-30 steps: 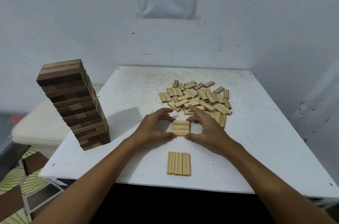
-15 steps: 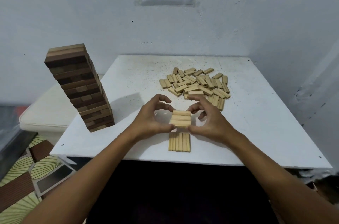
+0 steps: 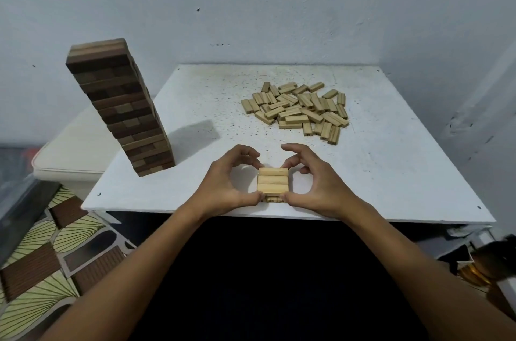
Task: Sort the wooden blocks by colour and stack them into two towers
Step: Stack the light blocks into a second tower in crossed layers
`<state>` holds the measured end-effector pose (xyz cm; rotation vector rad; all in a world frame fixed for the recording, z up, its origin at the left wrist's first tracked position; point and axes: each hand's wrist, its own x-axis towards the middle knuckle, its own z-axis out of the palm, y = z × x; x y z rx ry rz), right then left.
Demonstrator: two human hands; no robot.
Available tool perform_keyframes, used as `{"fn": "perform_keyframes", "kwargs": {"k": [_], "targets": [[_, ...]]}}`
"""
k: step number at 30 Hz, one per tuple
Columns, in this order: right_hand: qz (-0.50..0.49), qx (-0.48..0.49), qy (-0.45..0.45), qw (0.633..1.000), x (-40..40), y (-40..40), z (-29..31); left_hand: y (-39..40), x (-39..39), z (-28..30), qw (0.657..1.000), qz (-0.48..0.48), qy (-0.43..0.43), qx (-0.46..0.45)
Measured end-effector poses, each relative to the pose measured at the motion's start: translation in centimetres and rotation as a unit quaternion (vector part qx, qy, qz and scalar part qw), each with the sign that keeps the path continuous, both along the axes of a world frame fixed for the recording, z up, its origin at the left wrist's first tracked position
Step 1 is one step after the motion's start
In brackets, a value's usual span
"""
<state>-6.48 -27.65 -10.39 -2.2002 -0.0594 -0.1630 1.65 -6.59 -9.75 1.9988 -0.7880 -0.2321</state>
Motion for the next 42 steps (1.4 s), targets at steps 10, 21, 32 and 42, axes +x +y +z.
{"fn": "perform_keyframes", "kwargs": {"k": [10,21,32,42], "targets": [[0.009,-0.014,0.004,1.000,0.02,0.02,-0.12,0.08,0.04,-0.04,0.999,-0.011,-0.014,0.029],[0.010,-0.026,0.010,1.000,0.11,0.06,-0.16,0.14,0.23,-0.38,0.999,-0.014,-0.024,0.041],[0.013,-0.027,0.008,1.000,0.05,0.11,-0.13,0.26,0.27,-0.43,0.998,-0.013,-0.022,0.052],[0.015,-0.035,0.018,0.999,0.02,0.20,0.10,0.27,0.34,-0.47,0.998,-0.018,-0.026,0.050]]}}
